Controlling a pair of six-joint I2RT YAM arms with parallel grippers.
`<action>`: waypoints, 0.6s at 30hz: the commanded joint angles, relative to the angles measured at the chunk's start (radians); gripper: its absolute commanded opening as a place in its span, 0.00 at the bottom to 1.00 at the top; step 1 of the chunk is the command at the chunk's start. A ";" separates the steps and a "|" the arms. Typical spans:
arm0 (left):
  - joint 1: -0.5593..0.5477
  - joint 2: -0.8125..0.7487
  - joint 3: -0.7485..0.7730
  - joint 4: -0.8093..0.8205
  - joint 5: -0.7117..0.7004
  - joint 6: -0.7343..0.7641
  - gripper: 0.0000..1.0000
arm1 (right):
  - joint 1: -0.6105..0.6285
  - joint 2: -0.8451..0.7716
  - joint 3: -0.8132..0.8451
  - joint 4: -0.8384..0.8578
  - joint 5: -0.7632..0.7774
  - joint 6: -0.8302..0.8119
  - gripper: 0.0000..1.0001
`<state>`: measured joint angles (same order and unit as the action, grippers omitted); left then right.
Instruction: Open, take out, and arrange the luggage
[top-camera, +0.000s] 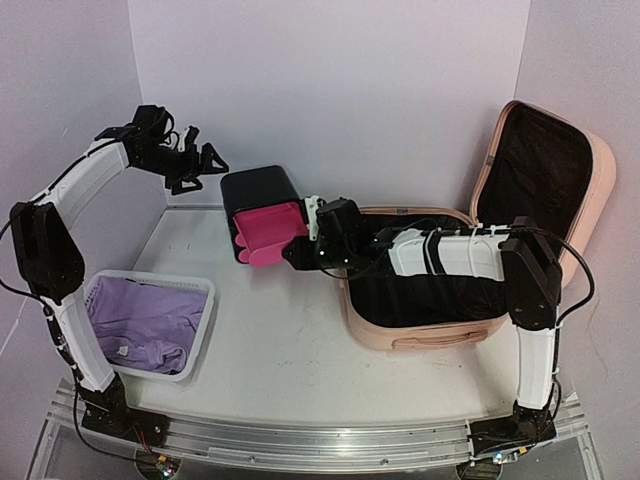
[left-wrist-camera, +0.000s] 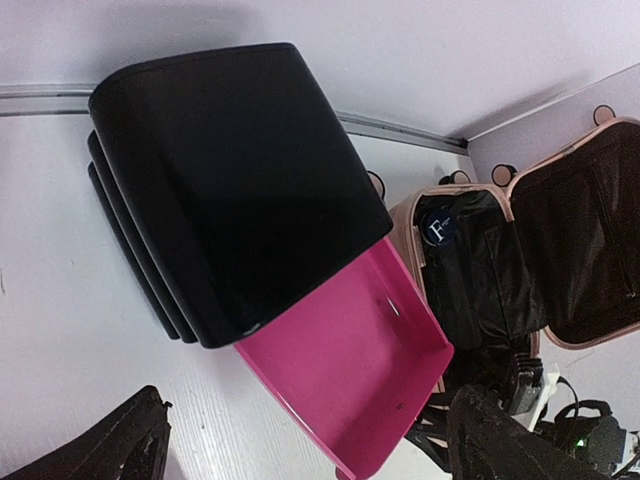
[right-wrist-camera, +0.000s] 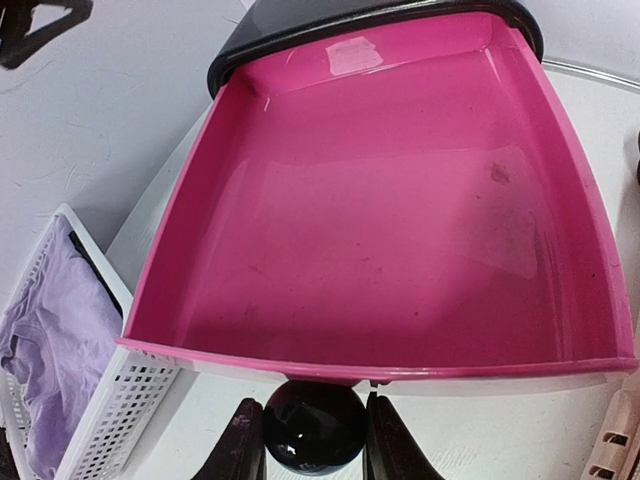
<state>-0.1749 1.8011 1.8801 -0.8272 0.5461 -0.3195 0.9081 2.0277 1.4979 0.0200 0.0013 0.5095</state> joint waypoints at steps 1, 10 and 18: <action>0.013 0.053 0.114 0.041 -0.068 0.000 0.97 | 0.019 -0.095 -0.012 0.124 -0.012 -0.021 0.00; 0.016 0.148 0.210 0.039 -0.081 -0.022 0.97 | 0.019 -0.167 -0.043 0.132 -0.032 -0.098 0.00; 0.015 0.129 0.178 0.048 -0.072 -0.038 0.96 | 0.021 -0.184 -0.009 0.097 -0.054 -0.114 0.00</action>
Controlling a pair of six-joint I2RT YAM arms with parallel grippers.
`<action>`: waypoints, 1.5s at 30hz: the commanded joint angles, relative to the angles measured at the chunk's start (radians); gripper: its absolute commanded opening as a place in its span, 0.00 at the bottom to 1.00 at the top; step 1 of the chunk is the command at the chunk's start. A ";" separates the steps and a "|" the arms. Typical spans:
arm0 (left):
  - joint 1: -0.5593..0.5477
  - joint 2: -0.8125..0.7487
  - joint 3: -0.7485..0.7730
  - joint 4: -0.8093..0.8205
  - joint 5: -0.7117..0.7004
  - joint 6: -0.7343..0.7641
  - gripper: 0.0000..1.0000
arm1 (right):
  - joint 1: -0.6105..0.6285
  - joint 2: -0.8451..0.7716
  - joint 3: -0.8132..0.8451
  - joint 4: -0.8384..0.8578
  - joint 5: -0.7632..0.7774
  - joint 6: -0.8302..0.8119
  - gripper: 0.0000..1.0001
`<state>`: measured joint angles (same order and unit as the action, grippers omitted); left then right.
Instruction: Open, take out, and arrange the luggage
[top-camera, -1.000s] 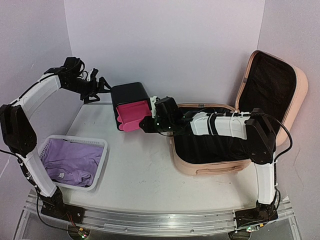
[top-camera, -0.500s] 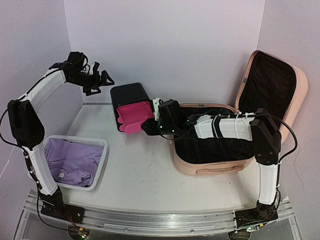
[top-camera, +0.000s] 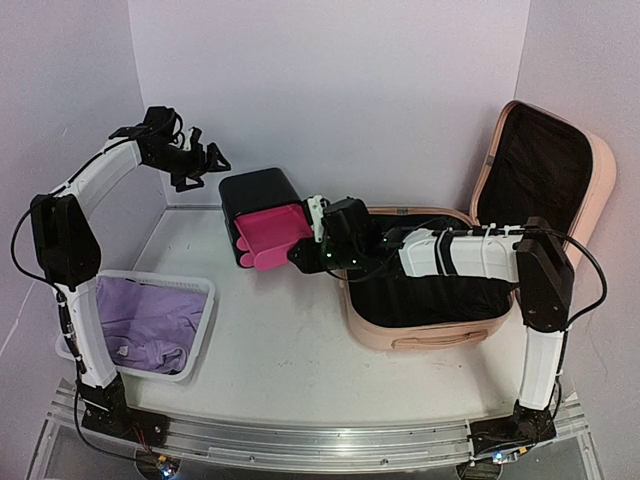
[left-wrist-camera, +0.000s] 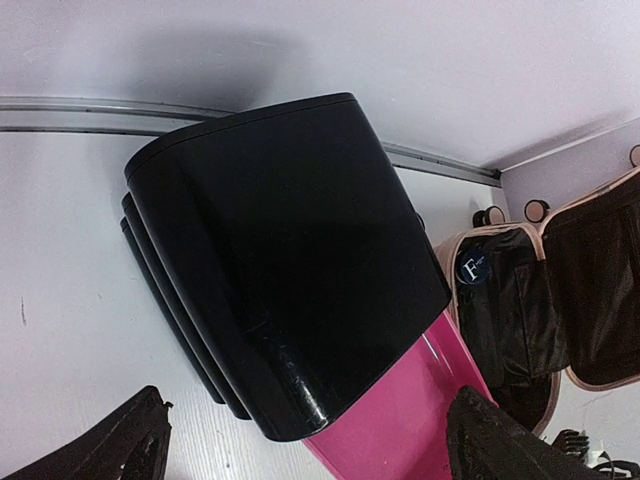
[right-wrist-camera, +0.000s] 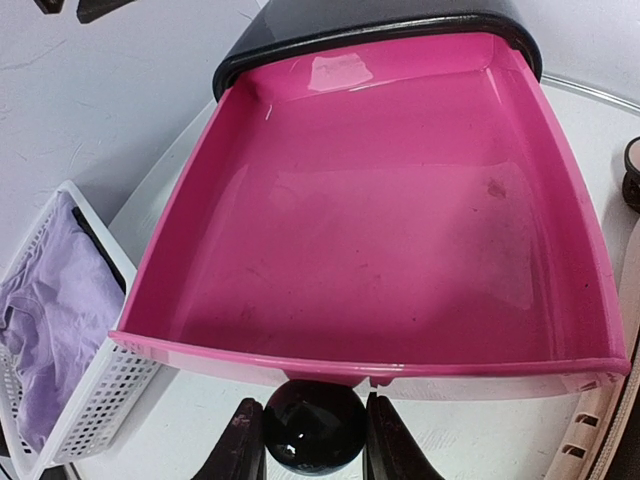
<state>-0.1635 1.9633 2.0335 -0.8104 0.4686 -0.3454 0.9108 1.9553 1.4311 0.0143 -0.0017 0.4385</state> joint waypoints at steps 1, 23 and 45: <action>0.004 -0.042 0.014 0.033 0.005 -0.012 0.96 | 0.018 -0.119 0.054 0.101 -0.053 -0.041 0.00; 0.001 -0.159 -0.129 0.053 0.047 -0.008 0.96 | 0.056 -0.288 -0.144 0.050 -0.054 0.046 0.00; -0.064 0.097 -0.117 0.015 -0.016 0.093 0.91 | 0.059 -0.286 -0.247 0.072 -0.001 0.035 0.03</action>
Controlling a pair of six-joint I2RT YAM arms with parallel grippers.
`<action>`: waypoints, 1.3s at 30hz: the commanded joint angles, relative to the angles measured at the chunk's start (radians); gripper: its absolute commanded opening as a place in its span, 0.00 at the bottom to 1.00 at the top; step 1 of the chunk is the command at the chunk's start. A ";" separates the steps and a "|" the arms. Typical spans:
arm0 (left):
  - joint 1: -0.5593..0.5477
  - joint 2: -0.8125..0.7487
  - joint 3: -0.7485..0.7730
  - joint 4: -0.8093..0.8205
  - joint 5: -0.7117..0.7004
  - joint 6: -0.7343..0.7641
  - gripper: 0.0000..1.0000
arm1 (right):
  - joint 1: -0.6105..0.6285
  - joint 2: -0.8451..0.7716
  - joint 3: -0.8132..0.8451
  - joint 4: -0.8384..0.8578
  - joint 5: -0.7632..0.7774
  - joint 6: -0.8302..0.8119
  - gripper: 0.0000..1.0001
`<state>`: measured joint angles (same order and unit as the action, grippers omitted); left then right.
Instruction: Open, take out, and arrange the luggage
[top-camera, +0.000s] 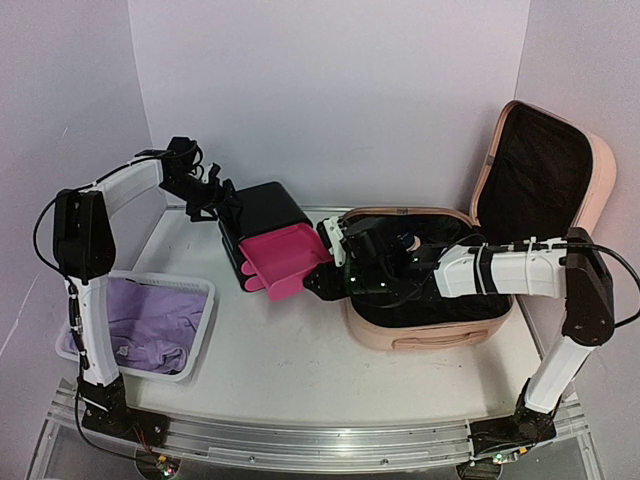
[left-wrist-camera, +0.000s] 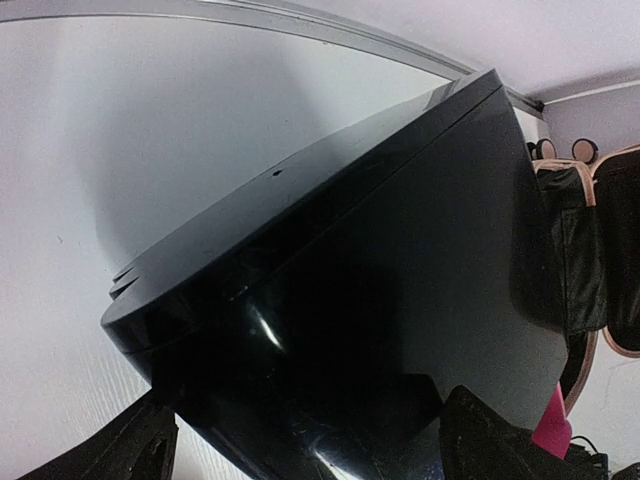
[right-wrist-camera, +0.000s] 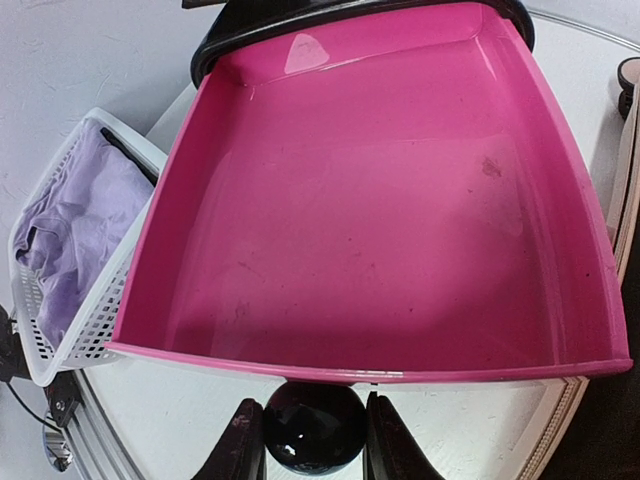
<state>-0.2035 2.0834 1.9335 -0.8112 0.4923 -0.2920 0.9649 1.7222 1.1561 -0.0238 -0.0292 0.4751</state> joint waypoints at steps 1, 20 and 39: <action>-0.025 -0.023 -0.028 0.016 -0.046 0.042 0.90 | 0.005 -0.045 0.035 0.112 0.029 -0.004 0.03; -0.025 -0.068 -0.128 0.000 -0.074 0.073 0.87 | 0.002 0.187 0.278 0.174 0.172 -0.111 0.16; -0.024 -0.134 -0.033 -0.033 -0.029 0.061 0.88 | 0.006 0.250 0.320 0.155 0.062 -0.034 0.19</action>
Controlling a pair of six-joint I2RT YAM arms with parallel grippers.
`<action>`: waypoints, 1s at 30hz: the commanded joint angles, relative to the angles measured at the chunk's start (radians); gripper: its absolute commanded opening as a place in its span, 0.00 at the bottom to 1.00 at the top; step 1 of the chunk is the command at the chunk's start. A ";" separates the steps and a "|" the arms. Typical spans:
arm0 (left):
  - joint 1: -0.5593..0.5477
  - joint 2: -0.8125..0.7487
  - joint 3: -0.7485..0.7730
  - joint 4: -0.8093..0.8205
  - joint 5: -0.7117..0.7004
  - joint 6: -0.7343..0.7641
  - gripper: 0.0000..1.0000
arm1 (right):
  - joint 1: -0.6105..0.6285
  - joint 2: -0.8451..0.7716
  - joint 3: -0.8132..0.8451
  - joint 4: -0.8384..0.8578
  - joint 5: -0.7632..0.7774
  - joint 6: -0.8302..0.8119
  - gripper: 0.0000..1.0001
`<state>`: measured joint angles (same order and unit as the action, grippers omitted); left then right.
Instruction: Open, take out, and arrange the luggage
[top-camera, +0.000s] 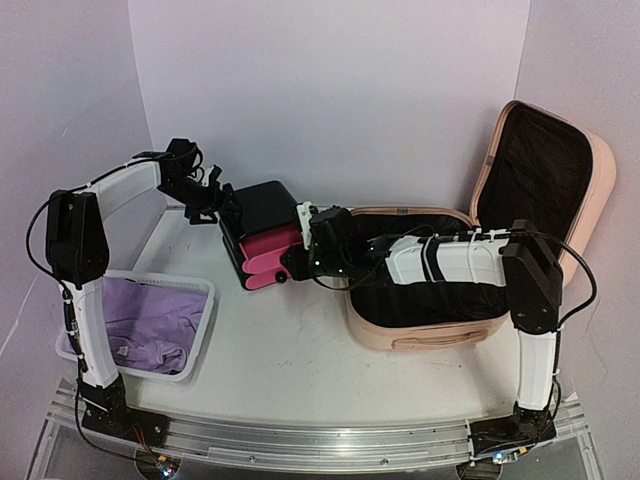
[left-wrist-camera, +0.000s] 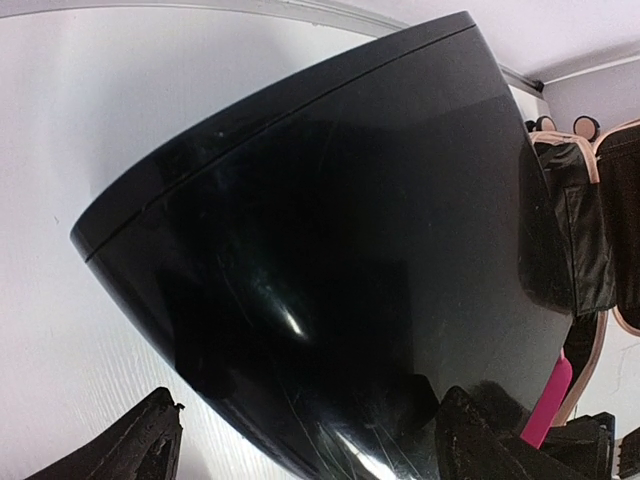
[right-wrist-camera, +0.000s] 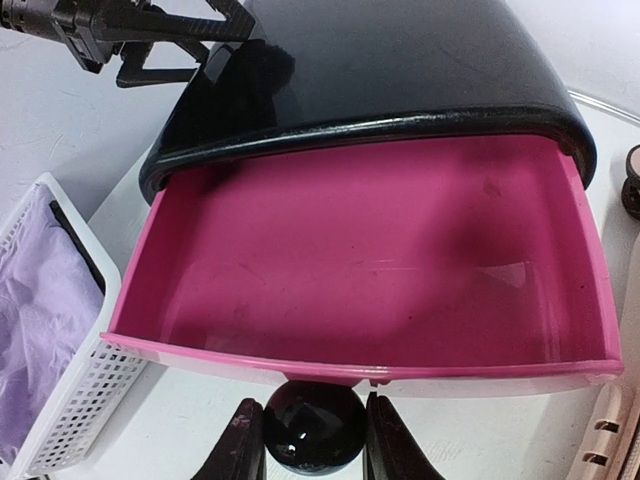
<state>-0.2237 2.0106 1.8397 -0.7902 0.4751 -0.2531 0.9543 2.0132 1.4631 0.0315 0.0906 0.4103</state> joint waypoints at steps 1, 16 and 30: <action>-0.005 -0.066 0.072 -0.058 -0.009 0.020 0.88 | 0.017 -0.049 0.006 0.098 -0.053 0.034 0.19; -0.005 -0.202 0.178 -0.122 -0.001 0.048 0.92 | 0.017 -0.212 0.041 -0.332 -0.014 -0.057 0.92; -0.046 -0.304 0.067 -0.111 0.049 0.071 0.93 | -0.424 -0.194 0.035 -0.544 -0.164 0.181 0.92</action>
<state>-0.2474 1.7432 1.9388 -0.9009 0.5133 -0.2153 0.6254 1.7237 1.4277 -0.4393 -0.0372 0.4873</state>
